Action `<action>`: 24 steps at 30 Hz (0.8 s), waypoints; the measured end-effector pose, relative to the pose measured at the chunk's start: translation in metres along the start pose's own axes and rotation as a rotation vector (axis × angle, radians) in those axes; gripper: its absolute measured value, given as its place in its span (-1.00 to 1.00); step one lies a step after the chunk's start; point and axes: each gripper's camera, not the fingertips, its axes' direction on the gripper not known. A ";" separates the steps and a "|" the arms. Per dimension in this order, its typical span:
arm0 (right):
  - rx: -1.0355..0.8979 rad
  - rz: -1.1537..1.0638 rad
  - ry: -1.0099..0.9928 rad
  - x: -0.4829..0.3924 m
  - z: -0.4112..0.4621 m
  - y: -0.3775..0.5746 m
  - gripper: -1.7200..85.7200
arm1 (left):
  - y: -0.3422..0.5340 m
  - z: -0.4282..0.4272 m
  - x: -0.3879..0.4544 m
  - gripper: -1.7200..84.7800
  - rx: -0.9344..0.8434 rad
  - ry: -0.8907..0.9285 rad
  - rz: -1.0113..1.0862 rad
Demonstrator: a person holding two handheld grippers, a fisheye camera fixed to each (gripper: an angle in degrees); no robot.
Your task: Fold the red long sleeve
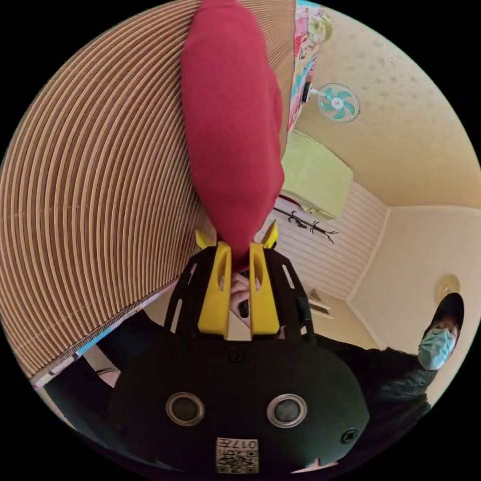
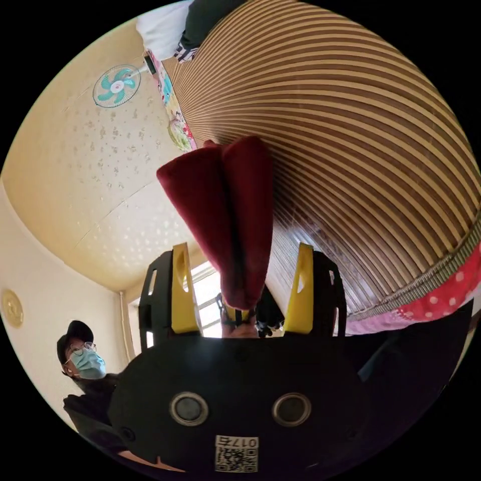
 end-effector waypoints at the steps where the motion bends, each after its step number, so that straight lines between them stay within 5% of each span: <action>1: -0.002 -0.019 -0.082 -0.007 0.007 -0.006 -0.41 | 0.006 -0.001 0.008 -0.82 -0.017 -0.025 0.023; 4: -0.135 -0.069 -0.132 -0.043 0.046 0.002 -0.56 | 0.042 -0.025 0.045 -0.82 -0.007 -0.118 0.143; 10: -0.354 -0.193 -0.381 -0.122 0.185 0.090 -0.67 | 0.125 -0.162 0.086 -0.77 0.128 0.006 0.372; 14: -0.494 -0.213 -0.487 -0.171 0.318 0.167 -0.68 | 0.231 -0.264 0.104 -0.75 0.306 -0.143 0.510; 21: -0.574 -0.170 -0.639 -0.167 0.500 0.299 -0.70 | 0.420 -0.331 0.046 -0.74 0.759 -0.349 0.382; 24: -0.598 -0.180 -0.390 -0.112 0.549 0.342 -0.71 | 0.461 -0.318 -0.006 -0.74 0.882 -0.299 0.250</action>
